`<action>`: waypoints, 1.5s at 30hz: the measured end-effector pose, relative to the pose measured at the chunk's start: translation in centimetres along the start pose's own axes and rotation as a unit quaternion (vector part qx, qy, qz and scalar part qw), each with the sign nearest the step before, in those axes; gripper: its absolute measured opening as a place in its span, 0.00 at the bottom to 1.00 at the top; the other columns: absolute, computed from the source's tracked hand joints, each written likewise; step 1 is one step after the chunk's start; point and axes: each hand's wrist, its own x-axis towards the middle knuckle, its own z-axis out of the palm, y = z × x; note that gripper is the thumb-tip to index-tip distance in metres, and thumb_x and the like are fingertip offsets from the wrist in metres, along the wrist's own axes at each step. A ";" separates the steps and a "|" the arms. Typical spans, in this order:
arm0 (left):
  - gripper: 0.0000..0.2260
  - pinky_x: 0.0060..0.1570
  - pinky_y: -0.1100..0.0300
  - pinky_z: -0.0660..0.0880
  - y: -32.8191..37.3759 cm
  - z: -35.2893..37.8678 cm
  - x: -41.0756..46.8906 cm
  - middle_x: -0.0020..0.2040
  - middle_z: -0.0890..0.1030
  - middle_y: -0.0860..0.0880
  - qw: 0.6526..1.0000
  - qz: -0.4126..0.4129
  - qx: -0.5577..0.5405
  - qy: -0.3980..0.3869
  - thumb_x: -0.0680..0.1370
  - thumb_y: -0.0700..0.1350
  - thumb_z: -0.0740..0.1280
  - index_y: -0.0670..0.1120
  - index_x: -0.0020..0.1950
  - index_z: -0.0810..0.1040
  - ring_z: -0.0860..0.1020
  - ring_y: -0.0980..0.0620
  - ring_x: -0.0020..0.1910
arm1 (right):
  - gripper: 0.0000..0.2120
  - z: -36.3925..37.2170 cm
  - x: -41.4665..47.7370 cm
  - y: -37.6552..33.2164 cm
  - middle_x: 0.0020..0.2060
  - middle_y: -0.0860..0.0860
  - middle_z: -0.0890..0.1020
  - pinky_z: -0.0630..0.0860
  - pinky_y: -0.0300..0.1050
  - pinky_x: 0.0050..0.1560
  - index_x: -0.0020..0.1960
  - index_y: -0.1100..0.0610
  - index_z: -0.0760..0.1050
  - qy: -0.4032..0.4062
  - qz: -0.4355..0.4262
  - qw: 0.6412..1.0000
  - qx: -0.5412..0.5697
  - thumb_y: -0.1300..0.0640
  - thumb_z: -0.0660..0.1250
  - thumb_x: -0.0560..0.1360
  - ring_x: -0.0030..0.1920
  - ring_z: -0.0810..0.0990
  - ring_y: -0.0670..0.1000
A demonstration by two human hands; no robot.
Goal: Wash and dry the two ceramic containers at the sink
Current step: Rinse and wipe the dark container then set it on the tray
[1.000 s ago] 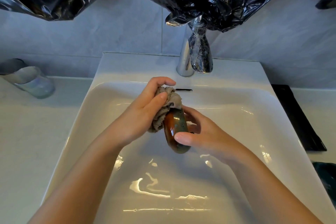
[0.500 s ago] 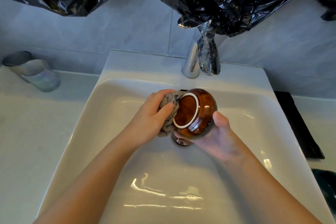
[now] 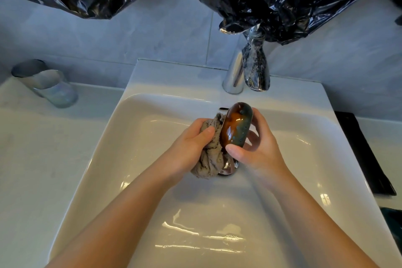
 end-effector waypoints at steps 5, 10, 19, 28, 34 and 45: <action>0.11 0.51 0.56 0.79 0.7 -0.8 -0.2 0.54 0.80 0.48 0.997 0.038 -0.035 0.054 0.81 0.48 0.59 0.49 0.62 0.71 0.81 0.52 0.51 | 0.49 -0.4 0.0 -0.1 0.67 0.43 0.71 0.80 0.44 0.59 0.72 0.44 0.63 0.054 0.005 0.997 -0.052 0.45 0.78 0.54 0.67 0.74 0.49; 0.12 0.54 0.51 0.78 0.6 -1.5 0.4 0.56 0.80 0.46 0.987 0.030 -0.051 0.150 0.81 0.48 0.62 0.49 0.64 0.73 0.80 0.49 0.54 | 0.53 -0.2 0.0 -0.3 0.63 0.61 0.74 0.79 0.51 0.52 0.73 0.57 0.65 -0.108 0.085 0.968 0.211 0.44 0.84 0.55 0.60 0.78 0.58; 0.10 0.44 0.67 0.78 1.1 -2.3 -0.1 0.49 0.82 0.56 0.984 0.123 0.099 0.077 0.81 0.46 0.60 0.54 0.59 0.78 0.80 0.62 0.45 | 0.47 -0.1 -0.4 0.0 0.61 0.58 0.78 0.76 0.51 0.57 0.72 0.58 0.66 -0.267 0.134 0.940 0.166 0.34 0.76 0.62 0.62 0.77 0.56; 0.13 0.57 0.65 0.73 0.9 -2.0 -0.9 0.56 0.76 0.50 0.896 0.356 0.265 0.009 0.77 0.38 0.64 0.48 0.59 0.79 0.75 0.57 0.57 | 0.44 0.4 -0.2 0.4 0.59 0.59 0.78 0.76 0.55 0.55 0.70 0.59 0.69 -0.218 0.169 0.942 0.193 0.38 0.78 0.63 0.59 0.77 0.57; 0.13 0.54 0.63 0.74 0.7 -2.0 -1.0 0.57 0.76 0.47 0.848 0.411 0.333 0.004 0.76 0.40 0.63 0.45 0.57 0.81 0.76 0.54 0.56 | 0.34 0.3 0.0 0.7 0.62 0.62 0.75 0.74 0.61 0.58 0.70 0.61 0.69 -0.190 0.157 0.919 0.308 0.46 0.73 0.70 0.62 0.74 0.60; 0.11 0.51 0.58 0.74 -0.3 -3.4 -0.1 0.55 0.78 0.46 0.788 0.435 0.435 0.023 0.74 0.37 0.65 0.46 0.52 0.83 0.77 0.47 0.53 | 0.36 -1.3 0.6 0.2 0.57 0.64 0.82 0.82 0.58 0.53 0.58 0.61 0.82 -0.108 0.129 0.857 0.487 0.42 0.82 0.56 0.56 0.83 0.63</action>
